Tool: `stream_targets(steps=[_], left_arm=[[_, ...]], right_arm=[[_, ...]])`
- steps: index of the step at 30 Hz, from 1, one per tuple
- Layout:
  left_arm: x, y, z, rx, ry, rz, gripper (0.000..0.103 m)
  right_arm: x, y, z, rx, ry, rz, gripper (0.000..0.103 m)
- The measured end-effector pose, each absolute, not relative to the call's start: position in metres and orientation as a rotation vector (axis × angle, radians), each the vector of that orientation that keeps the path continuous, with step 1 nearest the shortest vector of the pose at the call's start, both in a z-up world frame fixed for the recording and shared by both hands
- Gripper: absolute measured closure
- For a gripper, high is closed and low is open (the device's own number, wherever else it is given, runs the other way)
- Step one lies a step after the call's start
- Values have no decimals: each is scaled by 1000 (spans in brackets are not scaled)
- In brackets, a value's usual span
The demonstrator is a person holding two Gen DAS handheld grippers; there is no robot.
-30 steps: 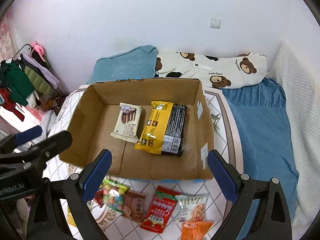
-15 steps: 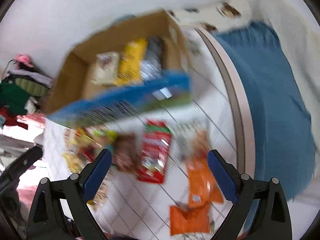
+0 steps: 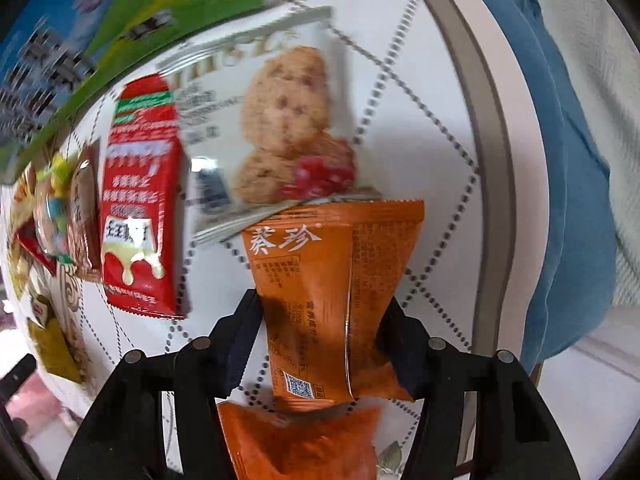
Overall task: Organize snacks
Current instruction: 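Grasp the yellow snack bag with the left tool while the right tool grasps the orange packet, then carry the yellow bag and orange packet into the box and release both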
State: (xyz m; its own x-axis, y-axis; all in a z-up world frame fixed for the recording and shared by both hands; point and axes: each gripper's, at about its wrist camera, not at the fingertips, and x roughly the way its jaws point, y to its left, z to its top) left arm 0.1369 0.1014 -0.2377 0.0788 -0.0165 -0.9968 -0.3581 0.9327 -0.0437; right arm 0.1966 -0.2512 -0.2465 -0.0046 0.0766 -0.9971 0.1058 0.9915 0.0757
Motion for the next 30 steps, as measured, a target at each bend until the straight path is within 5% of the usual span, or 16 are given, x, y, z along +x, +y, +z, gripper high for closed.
stream_targets(steps=[9,13,17,30], left_arm=[[135,104,-285,-204,1582,226,6],[133,103,-297,-186,1585,228,37],[123,99,-297,-244,1578,205,43],[122,3,-325,-147,1632,74,41]], right_arm=[[178,-181,-236,17,1564,178,47],[171,-165,-234,-22,1562,216,46],[163,-156,-236,-41,1564,229,46],[127,-143,-249,-5,1626,299,44]])
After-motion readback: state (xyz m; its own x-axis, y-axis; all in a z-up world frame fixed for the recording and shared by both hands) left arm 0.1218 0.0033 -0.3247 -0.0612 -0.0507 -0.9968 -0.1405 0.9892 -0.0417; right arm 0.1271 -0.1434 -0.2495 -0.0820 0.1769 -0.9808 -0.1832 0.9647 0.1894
